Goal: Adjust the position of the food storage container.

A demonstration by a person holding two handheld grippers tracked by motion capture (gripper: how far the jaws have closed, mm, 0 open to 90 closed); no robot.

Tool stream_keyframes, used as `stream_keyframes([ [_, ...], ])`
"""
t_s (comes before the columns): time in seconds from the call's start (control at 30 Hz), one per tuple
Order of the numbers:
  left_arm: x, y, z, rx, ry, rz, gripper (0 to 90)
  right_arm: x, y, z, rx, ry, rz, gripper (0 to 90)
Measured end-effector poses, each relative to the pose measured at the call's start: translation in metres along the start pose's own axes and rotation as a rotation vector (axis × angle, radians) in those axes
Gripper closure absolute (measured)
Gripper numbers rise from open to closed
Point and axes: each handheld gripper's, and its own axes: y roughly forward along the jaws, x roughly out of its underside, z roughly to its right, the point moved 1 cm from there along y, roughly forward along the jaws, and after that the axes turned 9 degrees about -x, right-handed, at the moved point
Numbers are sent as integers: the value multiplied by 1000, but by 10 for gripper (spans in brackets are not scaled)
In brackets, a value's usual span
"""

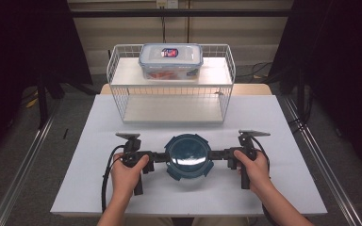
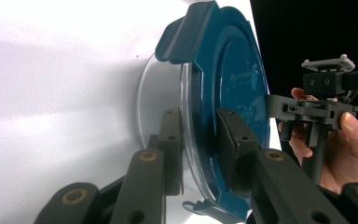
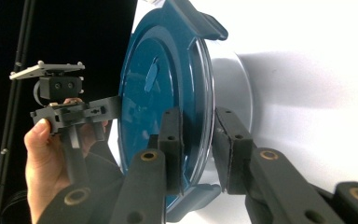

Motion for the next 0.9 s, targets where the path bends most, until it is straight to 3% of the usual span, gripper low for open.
stream_keyframes([
  [0.07, 0, -1, 1, -8, 12, 6, 735, 0, 0, -3, -3, 15, -3, 749],
  [0.13, 0, -2, 2, -10, 7, 5, 739, 0, 0, -3, 2, -10, 2, 753],
  [0.9, -3, -16, 11, -42, 52, 34, 755, 0, 0, -11, -29, -82, -13, 759],
])
